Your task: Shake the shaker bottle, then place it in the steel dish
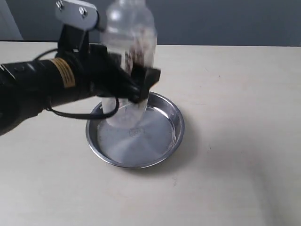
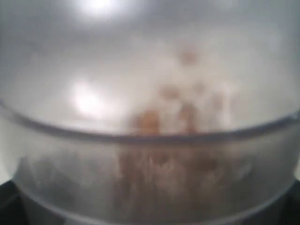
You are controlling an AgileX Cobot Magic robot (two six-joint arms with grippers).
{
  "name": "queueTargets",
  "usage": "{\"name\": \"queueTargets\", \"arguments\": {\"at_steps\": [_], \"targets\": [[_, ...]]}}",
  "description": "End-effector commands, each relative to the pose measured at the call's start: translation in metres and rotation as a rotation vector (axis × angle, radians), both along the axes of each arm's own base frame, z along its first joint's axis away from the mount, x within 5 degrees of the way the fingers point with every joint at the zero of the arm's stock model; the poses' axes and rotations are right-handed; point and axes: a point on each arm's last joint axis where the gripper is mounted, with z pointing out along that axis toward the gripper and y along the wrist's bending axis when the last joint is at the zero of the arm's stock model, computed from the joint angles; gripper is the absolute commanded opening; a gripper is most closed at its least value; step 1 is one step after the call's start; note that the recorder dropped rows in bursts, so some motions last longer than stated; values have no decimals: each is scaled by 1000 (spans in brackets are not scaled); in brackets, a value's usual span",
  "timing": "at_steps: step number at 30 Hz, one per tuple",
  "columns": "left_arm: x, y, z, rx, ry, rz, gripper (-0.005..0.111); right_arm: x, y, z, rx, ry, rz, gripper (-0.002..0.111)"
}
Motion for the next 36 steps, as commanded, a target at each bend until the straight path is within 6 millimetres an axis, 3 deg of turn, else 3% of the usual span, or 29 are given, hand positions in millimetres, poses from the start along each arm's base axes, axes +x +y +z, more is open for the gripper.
{"name": "queueTargets", "arguments": {"at_steps": [1, 2, 5, 6, 8, 10, 11, 12, 14, 16, 17, 18, 19, 21, 23, 24, 27, 28, 29, 30, 33, 34, 36], "targets": [[-5, 0, 61, -102, -259, -41, 0, 0, 0, 1, -5, -10, 1, -1], [-4, 0, 51, -74, -205, -35, 0, 0, 0, 1, -5, -10, 1, -1], [-1, -1, -25, 60, 67, -15, 0, 0, 0, 1, -5, -10, 1, -1], [-1, -2, -34, 54, 96, -6, 0, 0, 0, 1, -5, -10, 1, -1], [0, -3, -12, -5, 1, -16, 0, 0, 0, 1, -5, -10, 1, -1], [-3, -3, 40, -70, -227, -56, 0, 0, 0, 1, -5, -10, 1, -1], [-6, -1, 57, -76, -287, -60, 0, 0, 0, 1, -5, -10, 1, -1], [-6, 0, 61, -73, -287, -52, 0, 0, 0, 1, -5, -10, 1, -1], [-3, 0, 33, -38, -145, -23, 0, 0, 0, 1, -5, -10, 1, -1], [-1, 0, -27, 36, 45, 2, 0, 0, 0, 1, -5, -10, 1, -1], [1, 0, -38, 30, 83, 21, 0, 0, 0, 1, -5, -10, 1, -1], [2, -1, -34, 11, 70, 27, 0, 0, 0, 1, -5, -10, 1, -1], [1, 0, -17, -27, 11, 24, 0, 0, 0, 1, -5, -10, 1, -1], [-3, 1, 33, -103, -200, -13, 0, 0, 0, 1, -5, -10, 1, -1], [-7, 2, 51, -116, -281, -35, 0, 0, 0, 1, -5, -10, 1, -1], [-7, 2, 41, -92, -235, -31, 0, 0, 0, 1, -5, -10, 1, -1], [-5, 2, -43, 21, 69, 8, 0, 0, 0, 1, -5, -10, 1, -1], [-6, 3, -59, 20, 117, 24, 0, 0, 0, 1, -5, -10, 1, -1], [-4, 3, -58, 2, 101, 30, 0, 0, 0, 1, -5, -10, 1, -1], [-4, 2, -45, -40, 39, 26, 0, 0, 0, 1, -5, -10, 1, -1], [-8, 1, 16, -148, -210, -26, 0, 0, 0, 1, -5, -13, 1, -1], [-9, 2, 20, -146, -220, -27, 0, 0, 0, 1, -5, -13, 1, -1], [-8, 2, -4, -83, -110, -17, 0, 0, 0, 1, -5, -13, 1, -1]]}}
